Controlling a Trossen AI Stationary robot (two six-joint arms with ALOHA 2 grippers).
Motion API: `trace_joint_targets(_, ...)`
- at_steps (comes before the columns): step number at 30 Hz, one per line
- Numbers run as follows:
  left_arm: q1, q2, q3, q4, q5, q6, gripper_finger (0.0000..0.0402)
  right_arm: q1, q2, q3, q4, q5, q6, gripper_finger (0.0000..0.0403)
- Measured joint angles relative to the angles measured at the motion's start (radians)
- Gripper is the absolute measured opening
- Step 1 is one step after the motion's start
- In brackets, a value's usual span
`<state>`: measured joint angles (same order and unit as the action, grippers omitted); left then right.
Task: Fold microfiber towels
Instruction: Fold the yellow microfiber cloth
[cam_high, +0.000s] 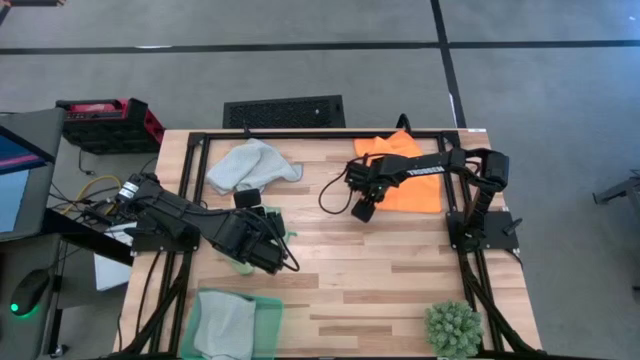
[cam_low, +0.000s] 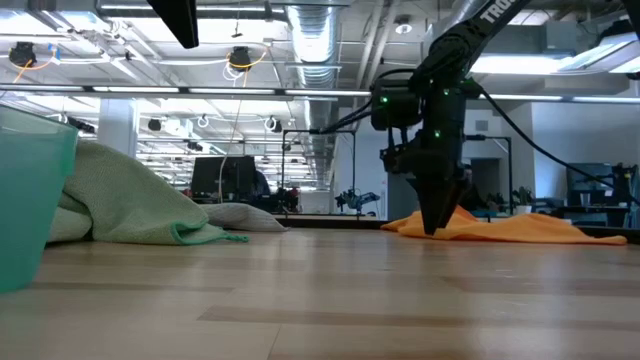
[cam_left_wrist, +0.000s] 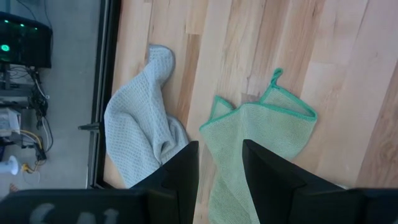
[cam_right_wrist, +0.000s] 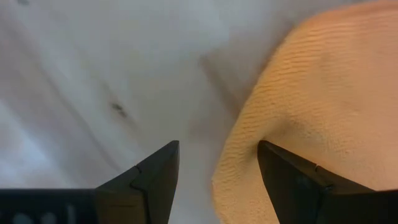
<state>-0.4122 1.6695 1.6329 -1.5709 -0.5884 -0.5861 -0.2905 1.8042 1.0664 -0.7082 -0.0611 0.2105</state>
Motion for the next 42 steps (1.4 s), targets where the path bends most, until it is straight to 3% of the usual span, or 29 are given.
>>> trace_joint_targets(11, 0.0, 0.0, 0.0, 0.0, 0.0, 0.0, 0.0116, 0.011, 0.0, 0.0, 0.112, -0.126, -0.062, 0.024)
trace_joint_targets(16, 0.0, 0.0, 0.0, 0.0, 0.001, 0.0, 0.0116, 0.043, 0.0, 0.0, 0.154, -0.13, -0.093, 0.024)
trace_joint_targets(21, 0.0, 0.0, 0.0, 0.0, 0.003, 0.0, 0.0116, 0.077, 0.0, 0.0, 0.203, -0.224, -0.107, 0.024)
trace_joint_targets(25, 0.0, 0.0, 0.0, 0.0, 0.003, 0.0, 0.0116, 0.108, 0.0, 0.0, 0.236, -0.234, -0.113, 0.024)
trace_joint_targets(28, 0.0, 0.0, 0.0, 0.0, 0.003, 0.0, 0.0116, 0.131, 0.0, 0.0, 0.239, -0.193, -0.139, 0.024)
trace_joint_targets(35, 0.0, 0.0, 0.0, 0.0, 0.003, 0.0, 0.0116, 0.124, -0.089, 0.014, 0.205, 0.058, -0.061, 0.024)
trace_joint_targets(42, 0.0, 0.001, 0.0, 0.0, 0.008, 0.0, 0.0116, 0.025, -0.057, 0.014, 0.148, 0.09, 0.025, 0.024)
